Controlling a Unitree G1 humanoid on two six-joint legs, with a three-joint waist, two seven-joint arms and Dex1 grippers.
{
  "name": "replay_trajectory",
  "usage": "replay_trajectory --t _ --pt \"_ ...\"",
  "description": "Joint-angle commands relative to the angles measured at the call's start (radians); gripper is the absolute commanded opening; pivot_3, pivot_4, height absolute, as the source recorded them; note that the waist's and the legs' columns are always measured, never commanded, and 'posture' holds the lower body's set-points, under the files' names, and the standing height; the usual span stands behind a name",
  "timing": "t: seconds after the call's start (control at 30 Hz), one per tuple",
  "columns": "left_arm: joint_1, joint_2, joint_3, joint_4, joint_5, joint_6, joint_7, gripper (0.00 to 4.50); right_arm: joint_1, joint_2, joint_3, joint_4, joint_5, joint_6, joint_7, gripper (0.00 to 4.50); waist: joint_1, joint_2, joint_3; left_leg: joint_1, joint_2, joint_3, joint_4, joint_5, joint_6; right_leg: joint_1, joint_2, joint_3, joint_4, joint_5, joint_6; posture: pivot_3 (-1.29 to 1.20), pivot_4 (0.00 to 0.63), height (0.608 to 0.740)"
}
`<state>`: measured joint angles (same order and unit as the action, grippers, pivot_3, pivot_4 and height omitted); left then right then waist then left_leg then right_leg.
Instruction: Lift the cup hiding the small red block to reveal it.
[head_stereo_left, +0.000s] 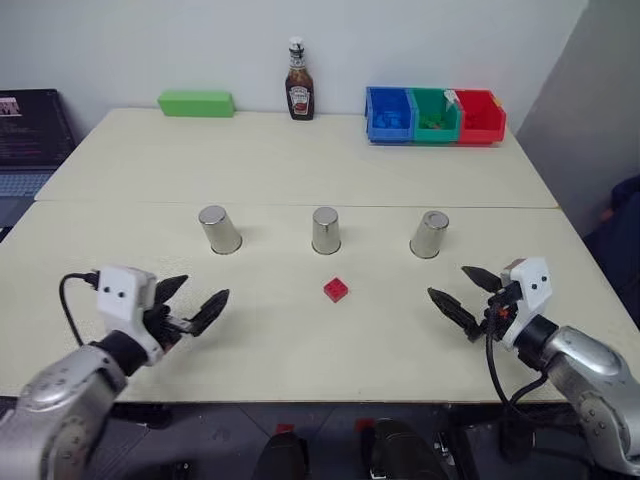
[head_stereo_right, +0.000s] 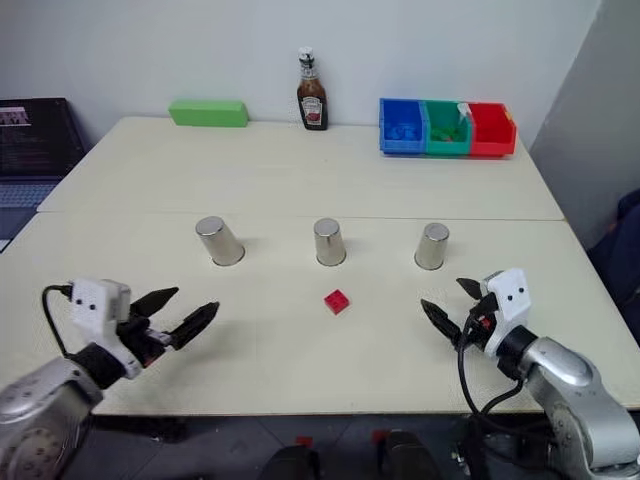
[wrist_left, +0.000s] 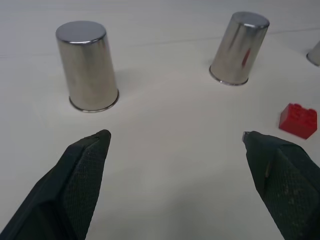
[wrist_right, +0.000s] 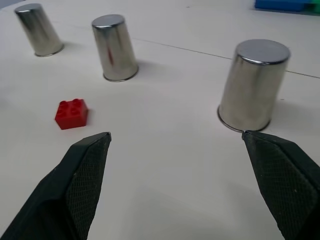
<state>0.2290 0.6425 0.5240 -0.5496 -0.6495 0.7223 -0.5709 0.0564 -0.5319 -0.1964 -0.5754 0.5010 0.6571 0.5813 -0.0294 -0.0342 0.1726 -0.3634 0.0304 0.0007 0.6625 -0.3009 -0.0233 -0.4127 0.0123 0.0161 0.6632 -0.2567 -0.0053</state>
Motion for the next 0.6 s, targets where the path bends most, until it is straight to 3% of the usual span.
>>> replay_trajectory --t 0.03,0.6 --pt "0.008 0.052 0.056 0.014 -0.048 0.012 -0.069 4.50 -0.027 -0.026 -0.001 0.000 0.028 -0.014 0.036 4.46 0.000 0.000 0.000 0.000 0.000 0.000 0.000 0.000 0.000 0.000 0.000 0.000 0.000 0.000 0.000 0.00 0.150 0.740" --pt "-0.083 0.082 0.015 0.095 -0.050 -0.015 -0.083 4.50 0.014 0.001 -0.002 -0.034 0.022 -0.030 -0.029 4.46 0.002 -0.001 0.000 0.000 -0.001 0.001 0.001 0.000 0.000 0.001 -0.003 0.000 0.001 0.001 0.002 0.00 0.150 0.740"
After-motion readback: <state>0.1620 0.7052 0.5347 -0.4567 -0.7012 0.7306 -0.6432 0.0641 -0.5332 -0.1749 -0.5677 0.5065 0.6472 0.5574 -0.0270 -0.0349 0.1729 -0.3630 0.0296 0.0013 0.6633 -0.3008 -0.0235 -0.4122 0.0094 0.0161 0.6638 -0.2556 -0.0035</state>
